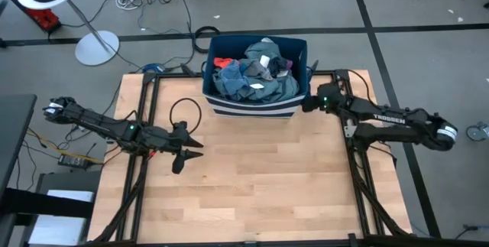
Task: Sort clothes
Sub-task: Put the dark blue sock into the laundry organizer
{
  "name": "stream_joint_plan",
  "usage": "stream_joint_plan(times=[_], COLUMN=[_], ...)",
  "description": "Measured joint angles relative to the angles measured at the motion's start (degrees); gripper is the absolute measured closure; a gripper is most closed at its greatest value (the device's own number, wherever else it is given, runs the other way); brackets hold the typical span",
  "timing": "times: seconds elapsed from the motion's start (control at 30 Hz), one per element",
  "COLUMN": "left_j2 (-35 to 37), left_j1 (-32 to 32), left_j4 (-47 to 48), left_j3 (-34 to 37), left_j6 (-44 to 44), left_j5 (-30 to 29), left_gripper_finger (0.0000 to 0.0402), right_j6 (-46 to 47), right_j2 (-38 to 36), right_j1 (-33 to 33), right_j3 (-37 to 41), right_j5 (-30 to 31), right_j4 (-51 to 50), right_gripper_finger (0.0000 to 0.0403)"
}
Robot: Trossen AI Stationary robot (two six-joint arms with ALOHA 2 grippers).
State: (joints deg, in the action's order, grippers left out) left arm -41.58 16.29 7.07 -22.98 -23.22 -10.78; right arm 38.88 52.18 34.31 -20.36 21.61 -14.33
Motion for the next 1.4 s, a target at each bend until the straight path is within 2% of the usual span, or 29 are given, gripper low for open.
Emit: stream_joint_plan(times=[0.13,0.27,0.53,0.63,0.7,0.8,0.83,1.0,1.17,1.4], left_j2=[0.0,0.0,0.0,-0.02,-0.02,-0.02,-0.02,-0.02,-0.02,-0.02], left_j1=[0.0,0.0,0.0,0.0,0.0,0.0,0.0,0.01,0.0,0.02], left_j4=[0.02,0.07,0.07,0.08,0.14,0.07,0.09,0.31,0.37,2.21], left_j3=[0.0,0.0,0.0,0.0,0.0,0.0,0.0,-0.01,-0.02,-0.02], left_j6=[0.0,0.0,-0.02,-0.02,-0.11,-0.13,-0.11,0.28,0.33,0.6], left_j5=[0.01,-0.03,-0.07,-0.08,-0.1,-0.12,-0.12,-0.1,-0.04,1.12], left_gripper_finger=[0.0238,0.0238,0.0238,0.0238,0.0238,0.0238,0.0238,0.0238,0.0238,0.0238], right_j6=[-4.69,-7.04,-10.14,-9.45,-9.54,-9.55,-9.58,-7.56,-5.93,-1.52], right_j2=[3.67,10.83,26.33,29.56,29.86,27.64,26.45,18.31,8.46,-4.95], right_j1=[5.03,8.29,8.79,8.18,7.22,5.45,4.98,3.51,0.93,-5.52], right_j3=[0.08,0.09,-0.14,-0.55,-0.55,-0.18,-0.04,0.19,-2.69,-10.93], right_j5=[-4.37,-8.43,-8.54,-7.27,-6.38,-7.83,-8.78,-10.47,-5.53,0.33], right_j4=[6.85,11.85,20.14,21.61,21.42,19.47,18.54,8.91,-9.43,-28.57], right_gripper_finger=[0.022,0.022,0.0221,0.0243,0.0284,0.0372,0.0384,0.0393,0.0396,0.0397])
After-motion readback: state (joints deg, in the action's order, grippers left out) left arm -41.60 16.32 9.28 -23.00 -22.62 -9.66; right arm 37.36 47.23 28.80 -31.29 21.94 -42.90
